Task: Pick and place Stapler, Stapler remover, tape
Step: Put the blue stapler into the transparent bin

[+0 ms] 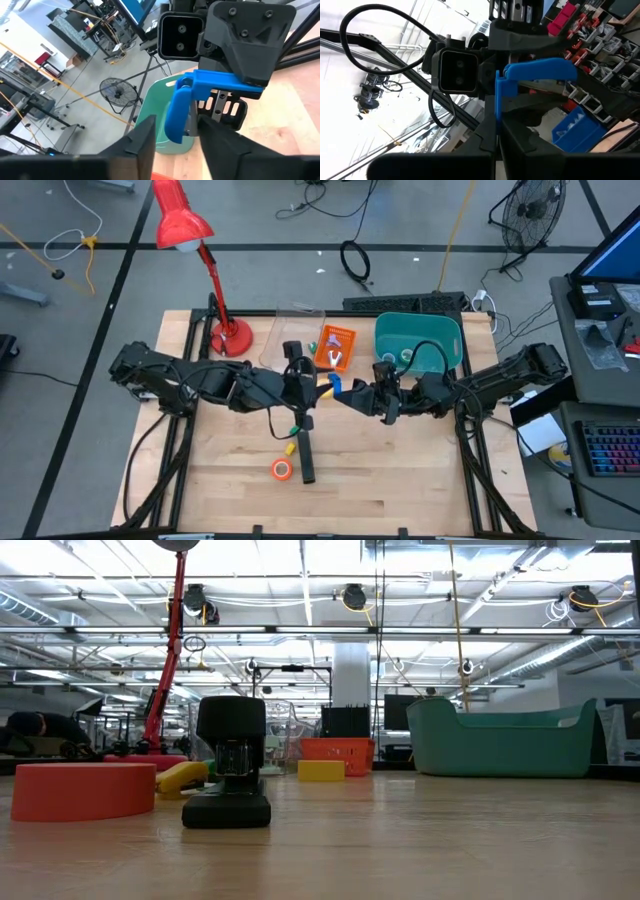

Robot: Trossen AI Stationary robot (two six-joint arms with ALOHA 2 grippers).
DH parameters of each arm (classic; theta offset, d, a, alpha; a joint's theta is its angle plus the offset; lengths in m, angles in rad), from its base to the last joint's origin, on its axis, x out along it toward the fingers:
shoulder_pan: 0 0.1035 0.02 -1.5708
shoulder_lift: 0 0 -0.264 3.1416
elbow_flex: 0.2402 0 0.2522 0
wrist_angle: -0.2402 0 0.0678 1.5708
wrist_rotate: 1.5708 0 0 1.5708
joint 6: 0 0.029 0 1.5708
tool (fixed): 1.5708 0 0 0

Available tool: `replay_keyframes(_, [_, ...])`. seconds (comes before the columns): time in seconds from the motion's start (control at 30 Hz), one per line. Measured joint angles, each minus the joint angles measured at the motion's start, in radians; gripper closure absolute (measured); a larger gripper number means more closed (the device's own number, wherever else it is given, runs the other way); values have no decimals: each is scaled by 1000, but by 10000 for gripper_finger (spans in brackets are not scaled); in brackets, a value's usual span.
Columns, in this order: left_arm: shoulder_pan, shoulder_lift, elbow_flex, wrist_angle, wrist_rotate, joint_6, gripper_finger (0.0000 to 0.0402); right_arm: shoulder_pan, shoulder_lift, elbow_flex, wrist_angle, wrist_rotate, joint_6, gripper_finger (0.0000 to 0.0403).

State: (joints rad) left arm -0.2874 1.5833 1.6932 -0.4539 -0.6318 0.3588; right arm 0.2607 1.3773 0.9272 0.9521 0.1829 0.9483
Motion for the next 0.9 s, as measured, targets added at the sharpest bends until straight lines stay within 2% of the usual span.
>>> replay_keyframes(0.13, [0,0,0,-5,16,0,303,0,0,0,0,0,0,403])
replay_keyframes(0.27, [0,0,0,-8,18,2,332,0,0,0,-1,1,0,403])
replay_keyframes(0.5, [0,0,0,-8,1,-2,334,1,0,0,4,31,-37,389])
replay_keyframes(0.63, [-1,0,0,-16,0,-23,330,0,0,0,32,51,-57,348])
replay_keyframes(0.8, [0,-5,0,-55,-4,-47,343,1,0,0,74,56,-71,278])
replay_keyframes(0.9, [0,-7,0,-114,-53,-74,346,0,0,0,71,58,-71,237])
